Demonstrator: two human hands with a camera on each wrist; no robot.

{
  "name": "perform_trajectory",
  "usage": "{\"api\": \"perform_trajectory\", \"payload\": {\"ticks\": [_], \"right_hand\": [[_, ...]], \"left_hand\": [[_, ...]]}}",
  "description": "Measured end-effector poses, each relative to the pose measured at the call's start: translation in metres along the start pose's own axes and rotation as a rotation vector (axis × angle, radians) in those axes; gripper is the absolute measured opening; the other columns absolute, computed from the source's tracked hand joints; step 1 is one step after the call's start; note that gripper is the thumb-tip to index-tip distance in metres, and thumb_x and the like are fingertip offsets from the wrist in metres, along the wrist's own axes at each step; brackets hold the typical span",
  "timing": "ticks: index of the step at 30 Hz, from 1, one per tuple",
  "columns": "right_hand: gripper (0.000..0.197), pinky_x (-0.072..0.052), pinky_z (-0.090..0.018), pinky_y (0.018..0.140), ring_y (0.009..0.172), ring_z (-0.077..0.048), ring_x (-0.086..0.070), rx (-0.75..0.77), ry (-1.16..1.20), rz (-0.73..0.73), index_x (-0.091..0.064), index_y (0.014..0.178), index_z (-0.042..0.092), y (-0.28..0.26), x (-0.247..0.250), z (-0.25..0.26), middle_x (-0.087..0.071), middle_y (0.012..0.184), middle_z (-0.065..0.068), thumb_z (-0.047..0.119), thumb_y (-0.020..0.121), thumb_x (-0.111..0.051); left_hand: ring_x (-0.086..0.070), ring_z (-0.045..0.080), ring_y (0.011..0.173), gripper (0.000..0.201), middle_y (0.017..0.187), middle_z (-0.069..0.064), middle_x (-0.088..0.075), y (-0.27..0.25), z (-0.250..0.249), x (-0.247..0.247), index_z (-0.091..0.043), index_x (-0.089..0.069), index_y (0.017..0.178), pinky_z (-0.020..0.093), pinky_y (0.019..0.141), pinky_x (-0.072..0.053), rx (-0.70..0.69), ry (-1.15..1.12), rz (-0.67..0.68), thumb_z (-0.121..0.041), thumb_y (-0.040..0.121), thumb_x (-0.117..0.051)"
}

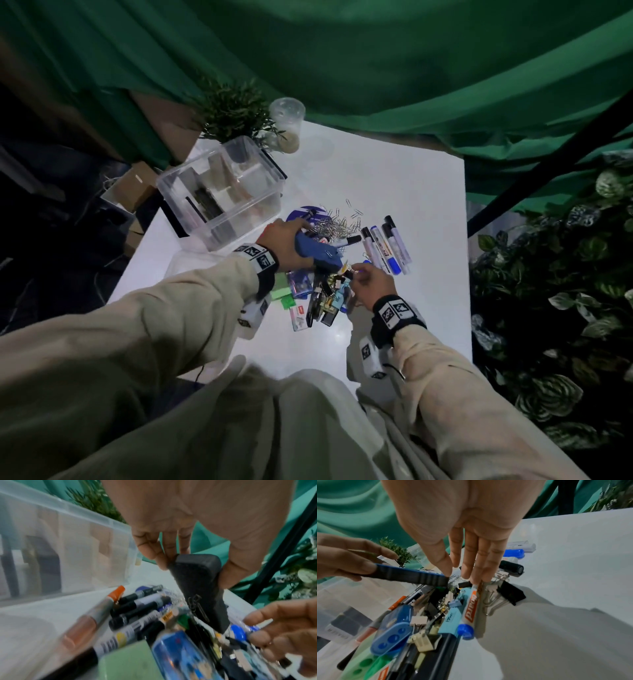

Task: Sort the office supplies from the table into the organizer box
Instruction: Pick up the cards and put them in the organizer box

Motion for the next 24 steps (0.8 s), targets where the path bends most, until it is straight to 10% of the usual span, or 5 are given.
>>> {"api": "perform_trajectory", "payload": {"ticks": [10, 15, 20, 24], "right_hand": [[0.063, -0.042, -0.039, 0.104, 0.123, -0.024, -0.050, 0.220, 0.000, 0.086, -0.042, 0.142, 0.028, 0.000, -0.026, 0.055, -0.051, 0.139, -0.006, 0.031, 0.085, -0.069], [0.026, -0.054, -0.040, 0.089, 0.093, -0.022, -0.064, 0.193, 0.167, 0.035, -0.065, 0.102, 0.023, 0.004, -0.029, 0.072, -0.069, 0.103, -0.002, 0.029, 0.080, -0.075], [0.025, -0.052, -0.033, 0.065, 0.066, -0.020, -0.057, 0.204, 0.250, 0.017, -0.056, 0.083, 0.028, 0.006, -0.028, 0.092, -0.064, 0.082, -0.005, 0.028, 0.075, -0.080], [0.029, -0.048, -0.026, 0.064, 0.066, -0.018, -0.055, 0.281, 0.265, -0.087, -0.059, 0.102, 0.021, 0.004, -0.024, 0.133, -0.060, 0.078, -0.004, 0.030, 0.079, -0.076]], "left_hand": [[-0.054, 0.023, 0.109, 0.056, 0.118, 0.007, -0.056, -0.016, -0.001, 0.055, -0.019, -0.063, 0.116, 0.034, 0.097, -0.045, -0.347, -0.075, 0.058, 0.000, 0.064, -0.070], [-0.051, 0.021, 0.114, 0.053, 0.125, 0.011, -0.054, -0.025, 0.003, 0.062, -0.013, -0.059, 0.124, 0.020, 0.096, -0.035, -0.311, -0.125, 0.031, 0.001, 0.073, -0.069], [-0.051, 0.025, 0.120, 0.071, 0.134, 0.011, -0.048, -0.035, 0.039, 0.069, -0.016, -0.038, 0.142, 0.037, 0.103, -0.042, -0.128, -0.162, -0.217, -0.007, 0.079, -0.068], [-0.048, 0.030, 0.119, 0.051, 0.126, 0.008, -0.057, -0.041, 0.079, 0.101, -0.019, -0.057, 0.125, 0.041, 0.102, -0.038, -0.026, -0.034, -0.523, -0.014, 0.074, -0.060]]}}
Point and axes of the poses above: each hand's wrist, its own y-axis towards the middle knuckle, its own x-axis out of the back of the hand, z = x × y, the point moved 4 cm from there along y, towards the middle knuckle
